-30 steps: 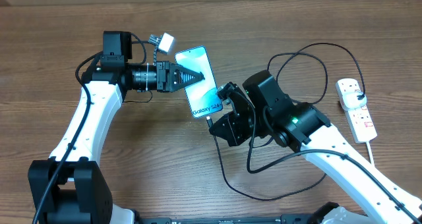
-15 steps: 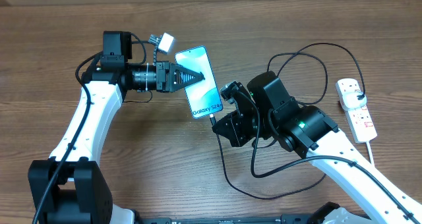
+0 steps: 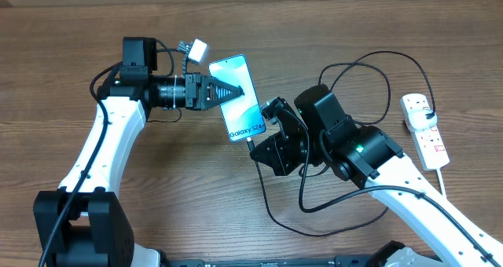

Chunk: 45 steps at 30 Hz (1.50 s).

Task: Plug charger to phone and switch on socket
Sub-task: 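Align the USB-C plug with the phone's bottom port, then push the USB-C plug up into the phone's port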

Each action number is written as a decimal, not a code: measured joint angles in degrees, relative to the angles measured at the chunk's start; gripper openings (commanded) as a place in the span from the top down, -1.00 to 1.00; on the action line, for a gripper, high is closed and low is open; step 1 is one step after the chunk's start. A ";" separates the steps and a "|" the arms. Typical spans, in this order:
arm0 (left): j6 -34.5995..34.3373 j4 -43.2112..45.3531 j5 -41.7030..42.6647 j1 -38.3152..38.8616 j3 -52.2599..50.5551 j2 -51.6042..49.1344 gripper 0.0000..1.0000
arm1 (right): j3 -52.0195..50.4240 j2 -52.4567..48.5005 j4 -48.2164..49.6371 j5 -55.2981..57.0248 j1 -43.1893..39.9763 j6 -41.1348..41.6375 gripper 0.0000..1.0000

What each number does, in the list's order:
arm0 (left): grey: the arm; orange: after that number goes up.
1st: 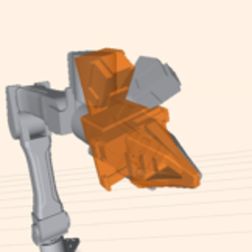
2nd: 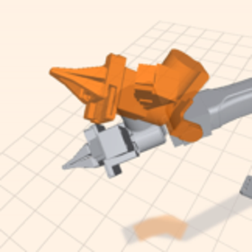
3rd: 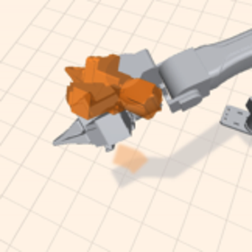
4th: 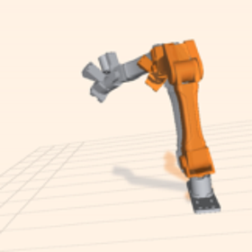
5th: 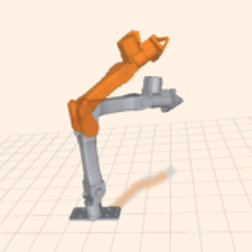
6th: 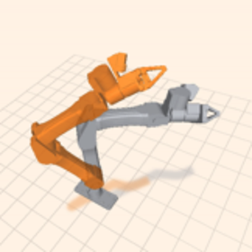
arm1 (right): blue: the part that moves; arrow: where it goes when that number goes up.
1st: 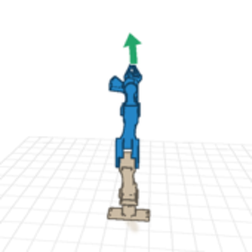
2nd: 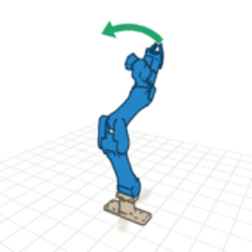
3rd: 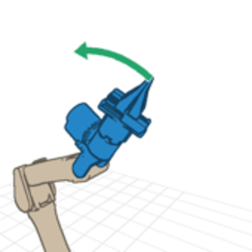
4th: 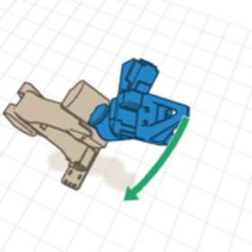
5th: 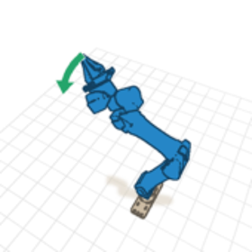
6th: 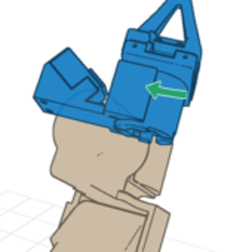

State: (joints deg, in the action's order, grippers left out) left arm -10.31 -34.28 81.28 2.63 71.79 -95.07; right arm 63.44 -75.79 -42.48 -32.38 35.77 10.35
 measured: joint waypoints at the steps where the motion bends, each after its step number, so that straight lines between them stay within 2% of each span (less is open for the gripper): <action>1: 0.00 -0.02 0.02 0.00 0.00 0.00 0.91 | 0.00 0.00 0.04 0.02 0.00 0.02 0.92; 27: 0.00 0.00 0.13 -0.52 0.00 0.00 0.91 | -0.02 0.00 2.60 1.68 0.02 0.15 0.91; 29: 0.00 0.00 0.15 -0.52 0.00 0.00 0.91 | -0.02 0.00 2.47 1.68 0.02 0.28 0.74; 32: 0.02 -0.28 0.11 -0.44 0.00 0.00 0.92 | 0.04 0.00 2.16 1.97 0.00 0.17 0.35; 34: -0.02 -0.37 -0.50 -0.35 0.00 0.00 0.92 | 0.17 0.00 0.59 2.27 -0.04 0.20 0.22; 40: -2.51 -0.39 -5.55 -0.35 0.00 0.00 0.92 | 0.20 0.00 -5.29 2.62 -0.04 0.17 -0.09; 45: -6.78 -0.37 -10.71 -0.35 0.00 0.00 0.92 | 0.20 0.00 -7.04 2.84 -0.04 0.15 -0.15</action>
State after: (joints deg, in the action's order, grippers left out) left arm -17.08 -34.65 70.57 2.28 71.79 -95.07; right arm 63.64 -75.79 -49.52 -29.54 35.73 10.50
